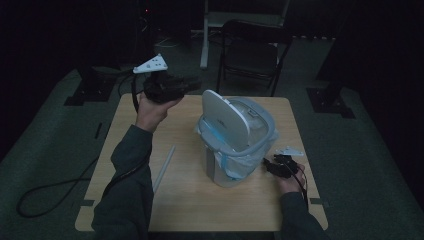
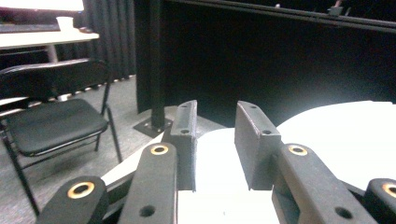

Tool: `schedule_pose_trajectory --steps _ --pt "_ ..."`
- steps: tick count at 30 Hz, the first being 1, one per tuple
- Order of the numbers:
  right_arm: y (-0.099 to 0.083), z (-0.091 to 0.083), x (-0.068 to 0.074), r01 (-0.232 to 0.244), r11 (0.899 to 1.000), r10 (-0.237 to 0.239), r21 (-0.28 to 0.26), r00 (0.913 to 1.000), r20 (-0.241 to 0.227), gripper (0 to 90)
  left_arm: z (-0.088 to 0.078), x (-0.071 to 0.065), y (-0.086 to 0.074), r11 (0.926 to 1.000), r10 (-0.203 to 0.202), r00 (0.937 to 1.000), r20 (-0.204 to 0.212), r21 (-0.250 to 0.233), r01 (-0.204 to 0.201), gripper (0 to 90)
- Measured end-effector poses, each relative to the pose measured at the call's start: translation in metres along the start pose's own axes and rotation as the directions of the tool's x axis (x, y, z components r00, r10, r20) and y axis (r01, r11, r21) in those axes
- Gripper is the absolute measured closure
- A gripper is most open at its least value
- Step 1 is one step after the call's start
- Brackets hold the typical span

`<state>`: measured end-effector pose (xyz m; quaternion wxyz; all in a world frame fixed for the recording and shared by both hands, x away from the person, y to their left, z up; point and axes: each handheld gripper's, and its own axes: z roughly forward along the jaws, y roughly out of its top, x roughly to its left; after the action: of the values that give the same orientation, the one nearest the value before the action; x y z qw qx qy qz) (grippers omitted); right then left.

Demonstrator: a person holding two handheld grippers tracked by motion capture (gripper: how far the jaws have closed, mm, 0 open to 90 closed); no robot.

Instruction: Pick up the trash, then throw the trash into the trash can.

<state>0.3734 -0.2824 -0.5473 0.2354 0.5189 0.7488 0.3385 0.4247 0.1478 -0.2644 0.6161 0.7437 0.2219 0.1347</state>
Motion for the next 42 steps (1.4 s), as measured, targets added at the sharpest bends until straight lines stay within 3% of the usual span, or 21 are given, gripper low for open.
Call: schedule_pose_trajectory --steps 13,23,26,33,42 --pt "0.0 0.0 0.0 0.001 1.0 -0.001 0.001 1.0 0.001 48.0 -0.019 0.006 -0.032 0.9971 -0.006 0.9958 -0.091 0.075 0.012 68.0" --pt "0.0 0.0 0.0 0.0 1.0 0.0 0.001 1.0 0.002 47.9 -0.023 0.006 -0.06 0.987 0.0 0.9901 -0.14 0.159 0.023 66.6" --pt "0.0 0.0 0.0 0.0 1.0 0.0 0.002 1.0 0.001 47.9 -0.025 0.009 -0.077 0.982 -0.018 0.9881 -0.153 0.183 0.046 66.4" --pt "0.0 0.0 0.0 0.0 1.0 0.0 0.002 1.0 0.002 47.8 -0.029 0.016 -0.1 0.9728 -0.055 0.9823 -0.179 0.212 0.093 66.4" --pt "0.0 0.0 0.0 0.001 1.0 -0.001 0.002 1.0 0.002 47.6 -0.033 0.022 -0.135 0.9502 -0.076 0.9689 -0.236 0.278 0.142 64.0"
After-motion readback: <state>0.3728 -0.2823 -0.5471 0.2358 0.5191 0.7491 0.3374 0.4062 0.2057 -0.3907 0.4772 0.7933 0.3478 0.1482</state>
